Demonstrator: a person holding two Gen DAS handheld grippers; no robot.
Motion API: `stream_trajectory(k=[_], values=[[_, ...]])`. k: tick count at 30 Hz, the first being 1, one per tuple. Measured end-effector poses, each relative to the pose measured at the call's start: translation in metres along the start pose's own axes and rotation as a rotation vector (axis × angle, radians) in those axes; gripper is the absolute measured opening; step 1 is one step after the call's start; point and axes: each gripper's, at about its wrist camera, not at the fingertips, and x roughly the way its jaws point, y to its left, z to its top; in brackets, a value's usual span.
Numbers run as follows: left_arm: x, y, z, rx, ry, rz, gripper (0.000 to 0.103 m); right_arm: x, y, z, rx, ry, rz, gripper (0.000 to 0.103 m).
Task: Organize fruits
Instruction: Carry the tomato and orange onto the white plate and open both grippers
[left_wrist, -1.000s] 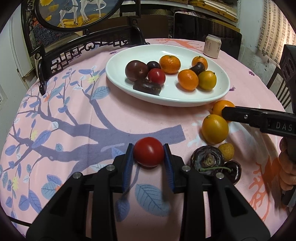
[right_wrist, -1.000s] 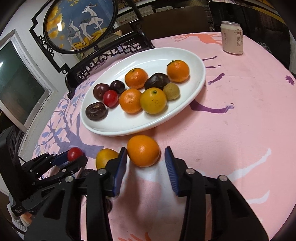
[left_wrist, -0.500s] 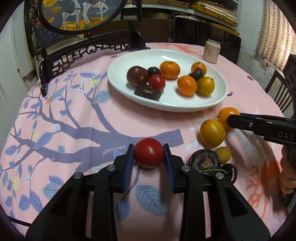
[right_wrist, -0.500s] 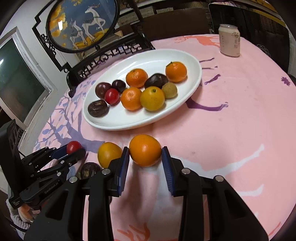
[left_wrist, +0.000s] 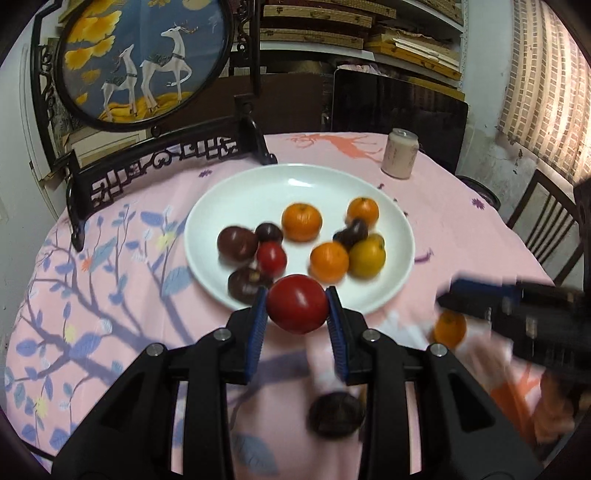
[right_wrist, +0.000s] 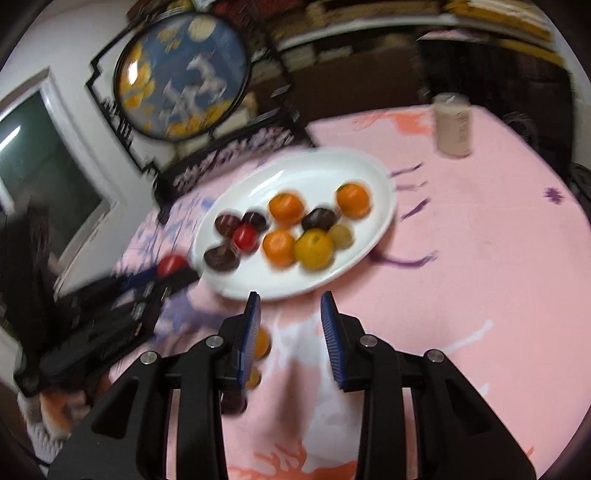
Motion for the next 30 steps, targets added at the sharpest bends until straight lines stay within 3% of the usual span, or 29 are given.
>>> stream_trajectory(k=[6,10,19,25,30], values=[[0.008,0.006,-0.014,0.006,0.032,-0.015,0.032,-0.013,-0.019,-0.024,-0.002,0.02,-0.101,0.039],[0.005,0.008,-0.016,0.005,0.027,-0.016,0.032,0.006,-0.022,-0.033,-0.01,0.093,-0.128,0.043],[0.0,0.014,-0.02,-0.008,0.023,-0.017,0.032,0.011,-0.013,-0.043,-0.053,0.065,-0.188,0.035],[0.011,0.012,0.001,-0.019,0.026,-0.02,0.032,-0.011,-0.007,-0.011,-0.015,-0.042,-0.125,0.035],[0.032,0.006,0.02,-0.013,0.038,0.005,0.032,0.018,0.01,0.033,-0.024,-0.039,-0.092,0.035]])
